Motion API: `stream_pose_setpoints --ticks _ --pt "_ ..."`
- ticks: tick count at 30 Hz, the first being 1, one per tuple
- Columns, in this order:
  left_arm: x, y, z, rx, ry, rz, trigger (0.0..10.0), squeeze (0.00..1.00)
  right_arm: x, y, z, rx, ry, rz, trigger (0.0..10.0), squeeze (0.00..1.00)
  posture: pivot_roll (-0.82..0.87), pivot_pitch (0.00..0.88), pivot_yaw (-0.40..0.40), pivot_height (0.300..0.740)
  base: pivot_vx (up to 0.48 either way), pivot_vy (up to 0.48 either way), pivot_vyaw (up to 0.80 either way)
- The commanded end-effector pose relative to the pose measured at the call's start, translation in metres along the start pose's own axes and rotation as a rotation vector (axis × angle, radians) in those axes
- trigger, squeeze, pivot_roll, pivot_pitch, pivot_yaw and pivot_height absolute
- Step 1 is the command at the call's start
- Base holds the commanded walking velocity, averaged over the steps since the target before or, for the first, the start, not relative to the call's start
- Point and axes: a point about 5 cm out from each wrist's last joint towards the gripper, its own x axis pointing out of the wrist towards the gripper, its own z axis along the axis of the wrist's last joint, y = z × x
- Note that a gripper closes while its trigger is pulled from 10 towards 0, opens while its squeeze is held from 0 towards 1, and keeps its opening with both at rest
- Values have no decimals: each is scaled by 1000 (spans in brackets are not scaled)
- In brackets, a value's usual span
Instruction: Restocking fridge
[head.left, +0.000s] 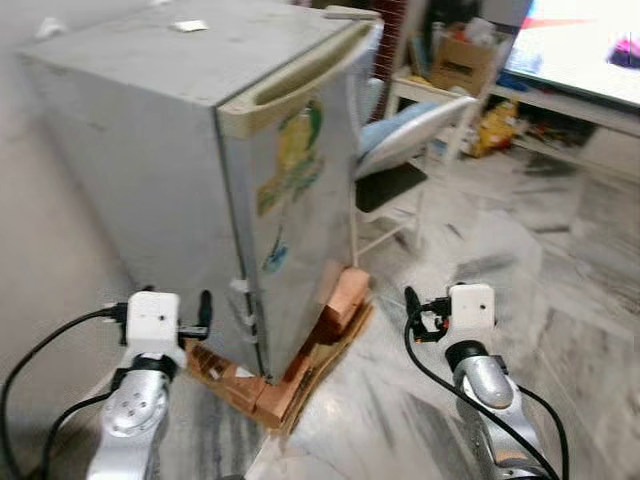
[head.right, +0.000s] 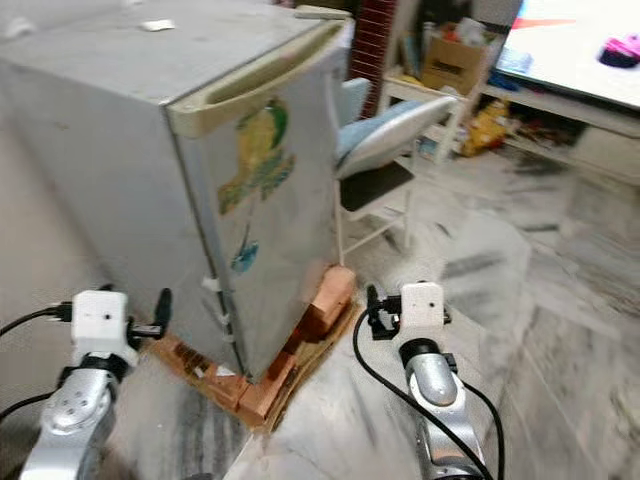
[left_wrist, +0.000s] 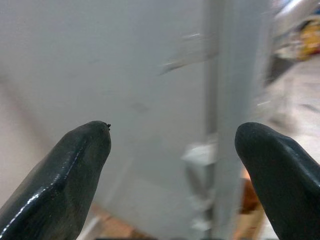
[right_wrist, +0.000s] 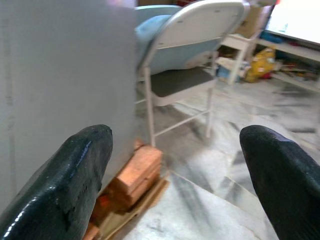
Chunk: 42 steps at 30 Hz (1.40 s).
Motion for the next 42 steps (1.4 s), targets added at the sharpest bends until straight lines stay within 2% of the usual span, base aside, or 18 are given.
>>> stream_pose_setpoints --ticks 1,11,18,26,33,42 --pt "1 1 2 -4 -10 -5 10000 0 8 3 15 -22 -62 34 10000 0 82 5 -37 740 0 0 0" --pt "-5 7 -2 -13 9 -9 10000 0 9 -4 12 -1 -36 11 10000 0 99 19 -46 740 0 51 0" --pt "-5 0 -2 -18 4 -29 10000 0 9 2 11 2 -33 36 10000 0 101 22 -53 740 0 349 -800" --pt "-5 -2 -1 -21 4 -38 10000 0 10 1 11 -4 -30 38 10000 0 103 21 -54 740 0 308 -800" --pt "-4 -3 0 -14 0 -47 10000 0 10 2 10 -6 -27 41 10000 0 104 27 -55 740 0 0 -800" --pt "-6 -9 0 -28 -1 -85 10000 0 9 3 8 -10 -25 49 10000 0 105 36 -57 740 0 0 -140"
